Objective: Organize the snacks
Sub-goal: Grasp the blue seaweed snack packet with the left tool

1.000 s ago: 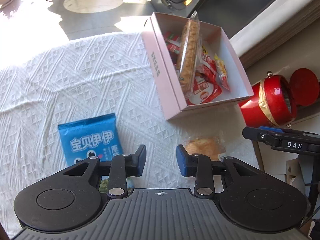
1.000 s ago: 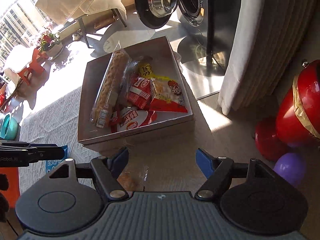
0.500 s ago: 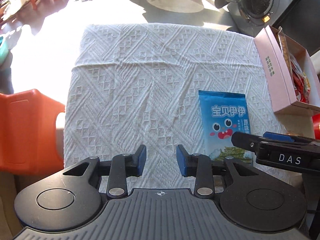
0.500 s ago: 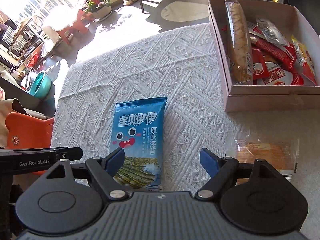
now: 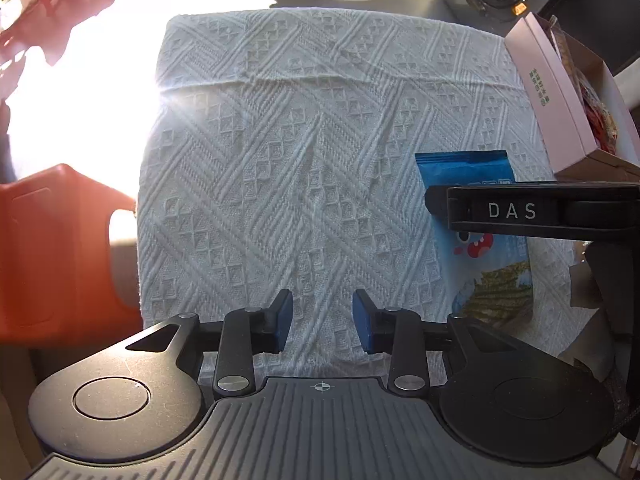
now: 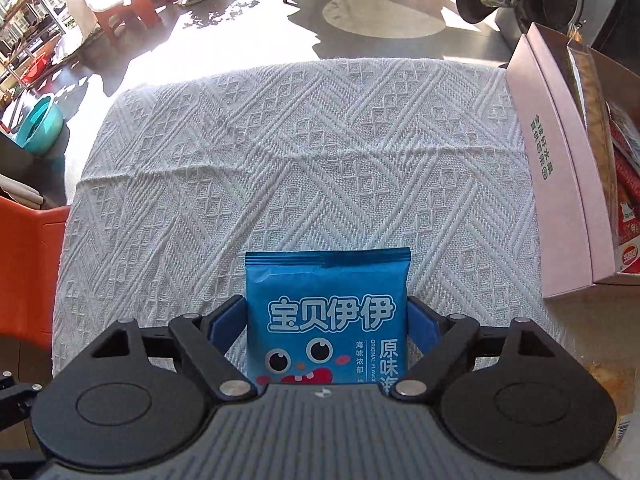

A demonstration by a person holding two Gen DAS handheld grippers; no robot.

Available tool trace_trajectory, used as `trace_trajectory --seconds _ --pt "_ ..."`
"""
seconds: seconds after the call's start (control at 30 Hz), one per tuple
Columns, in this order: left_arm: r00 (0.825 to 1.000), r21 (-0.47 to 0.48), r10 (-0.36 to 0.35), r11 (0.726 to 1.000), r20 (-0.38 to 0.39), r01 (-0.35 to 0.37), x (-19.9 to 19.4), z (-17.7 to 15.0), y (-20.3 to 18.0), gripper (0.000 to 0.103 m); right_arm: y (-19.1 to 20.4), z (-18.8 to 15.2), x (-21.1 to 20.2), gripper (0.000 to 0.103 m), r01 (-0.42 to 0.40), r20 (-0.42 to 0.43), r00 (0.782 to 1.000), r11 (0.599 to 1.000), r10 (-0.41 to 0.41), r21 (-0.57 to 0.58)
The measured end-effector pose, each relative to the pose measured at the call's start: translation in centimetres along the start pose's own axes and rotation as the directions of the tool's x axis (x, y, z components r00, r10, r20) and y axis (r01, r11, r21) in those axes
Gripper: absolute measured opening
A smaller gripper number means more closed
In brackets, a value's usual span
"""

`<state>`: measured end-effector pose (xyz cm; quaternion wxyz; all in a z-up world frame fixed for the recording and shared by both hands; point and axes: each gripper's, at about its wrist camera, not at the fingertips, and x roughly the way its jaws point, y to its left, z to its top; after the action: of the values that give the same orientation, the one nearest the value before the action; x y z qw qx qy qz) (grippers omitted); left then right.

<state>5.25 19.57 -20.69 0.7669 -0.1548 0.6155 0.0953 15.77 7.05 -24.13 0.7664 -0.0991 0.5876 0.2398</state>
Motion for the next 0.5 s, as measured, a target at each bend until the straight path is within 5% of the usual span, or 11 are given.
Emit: trace_trajectory --seconds 0.07,0.1,0.13,0.37,0.5 --pt "1.0 0.003 -0.004 1.0 -0.003 0.004 0.0 -0.1 -0.1 0.037 -0.6 -1.4 -1.6 0.069 -0.021 -0.003 1.0 1.0 0.021 -0.005" --pt "1.0 0.003 -0.007 1.0 -0.004 0.007 0.1 -0.2 -0.1 0.037 -1.1 -2.0 -2.0 0.033 -0.031 -0.039 0.999 0.999 0.03 -0.01" --pt "1.0 0.003 -0.008 1.0 -0.005 0.008 0.1 -0.2 -0.3 0.037 -1.8 -2.8 -2.6 0.025 -0.037 -0.054 0.998 0.999 0.037 0.009" --pt "0.997 -0.021 -0.063 0.998 -0.033 0.062 0.6 -0.4 -2.3 0.037 -7.4 -7.1 -5.3 0.027 0.045 -0.051 0.998 0.993 -0.04 0.112" --pt "0.98 -0.192 -0.184 0.967 -0.072 0.167 1.9 -0.7 -2.6 0.037 -11.0 -9.2 -7.0 0.057 0.092 -0.036 0.995 0.985 -0.088 0.149"
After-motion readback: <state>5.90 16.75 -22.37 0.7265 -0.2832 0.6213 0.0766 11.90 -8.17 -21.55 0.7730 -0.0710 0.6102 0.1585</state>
